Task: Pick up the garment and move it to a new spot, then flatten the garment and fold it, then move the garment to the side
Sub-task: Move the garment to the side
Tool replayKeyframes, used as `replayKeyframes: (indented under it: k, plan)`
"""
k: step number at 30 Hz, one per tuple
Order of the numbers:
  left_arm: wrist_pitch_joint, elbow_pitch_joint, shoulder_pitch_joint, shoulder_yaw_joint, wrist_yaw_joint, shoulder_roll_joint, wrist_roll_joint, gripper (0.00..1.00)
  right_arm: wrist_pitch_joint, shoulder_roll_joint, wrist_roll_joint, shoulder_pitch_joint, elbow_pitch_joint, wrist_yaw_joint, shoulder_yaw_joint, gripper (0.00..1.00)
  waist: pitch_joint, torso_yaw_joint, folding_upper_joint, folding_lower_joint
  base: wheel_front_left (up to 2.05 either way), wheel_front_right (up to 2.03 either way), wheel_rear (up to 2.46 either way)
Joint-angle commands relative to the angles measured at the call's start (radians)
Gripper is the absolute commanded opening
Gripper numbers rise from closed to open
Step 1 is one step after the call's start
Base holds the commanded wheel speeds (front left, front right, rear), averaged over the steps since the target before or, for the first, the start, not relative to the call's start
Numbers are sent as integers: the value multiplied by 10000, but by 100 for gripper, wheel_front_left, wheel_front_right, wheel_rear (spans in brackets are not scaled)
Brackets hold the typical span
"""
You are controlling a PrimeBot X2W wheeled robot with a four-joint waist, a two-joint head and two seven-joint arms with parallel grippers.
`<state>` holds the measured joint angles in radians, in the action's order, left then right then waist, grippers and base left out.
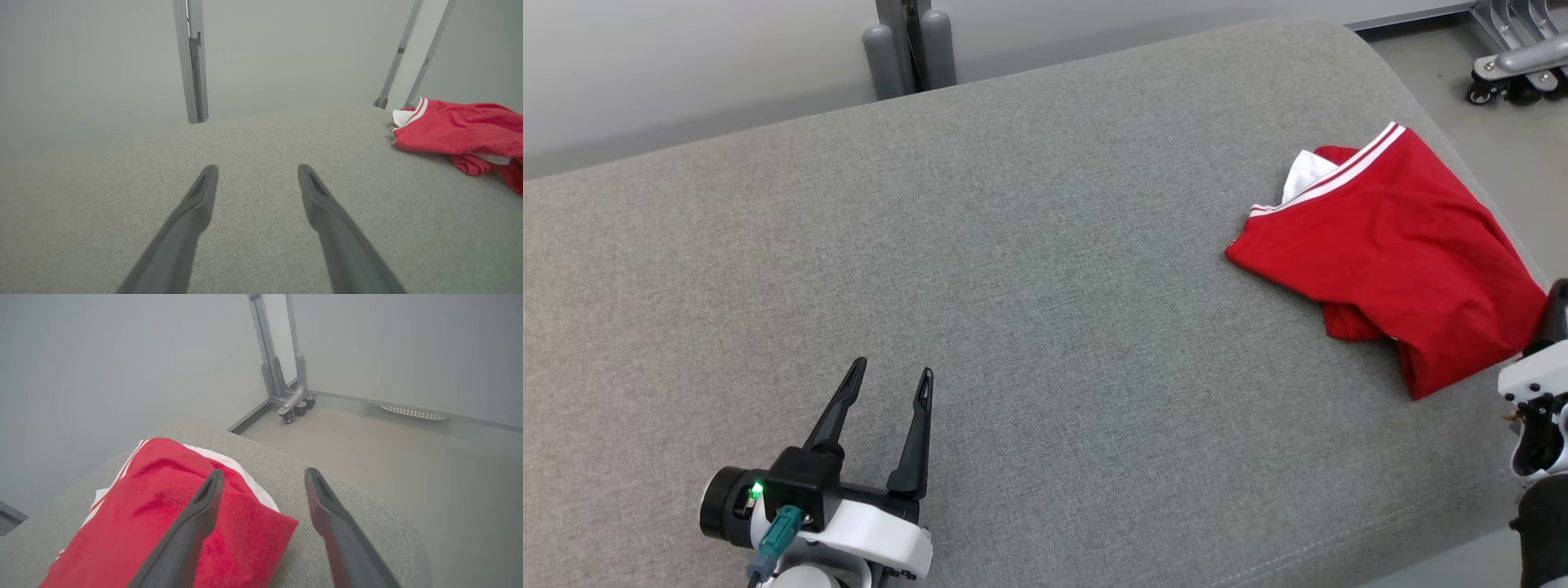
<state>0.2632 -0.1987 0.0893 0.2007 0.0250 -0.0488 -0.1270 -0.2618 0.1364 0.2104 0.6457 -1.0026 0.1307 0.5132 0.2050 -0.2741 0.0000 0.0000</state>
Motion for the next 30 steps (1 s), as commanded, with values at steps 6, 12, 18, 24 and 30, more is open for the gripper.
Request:
replayKeyframes:
  k: [6,12,18,24,30]
  plan:
    - [4,83,-85,13,-113,-48,-177,100,-47,-514,-276,20,1312,2,-252,100,-265,13,0,0,0,0,0]
    - [4,359,-159,-119,-209,-49,-244,100,-47,-710,386,-378,3011,2,-1695,100,-551,279,0,0,0,0,0]
    - [4,774,-145,-411,-354,-46,-364,100,-21,-543,1035,-1237,4989,2,-3471,100,-816,726,0,0,0,0,0]
    - [4,1106,-258,-646,-452,-46,-427,100,4,-274,1334,-2418,6741,2,-4753,100,-1051,1324,0,0,0,0,0]
    - [4,1230,-426,-809,-590,-45,-712,100,-17,-250,1440,-3564,7832,2,-5680,100,-1281,1848,0,0,0,0,0]
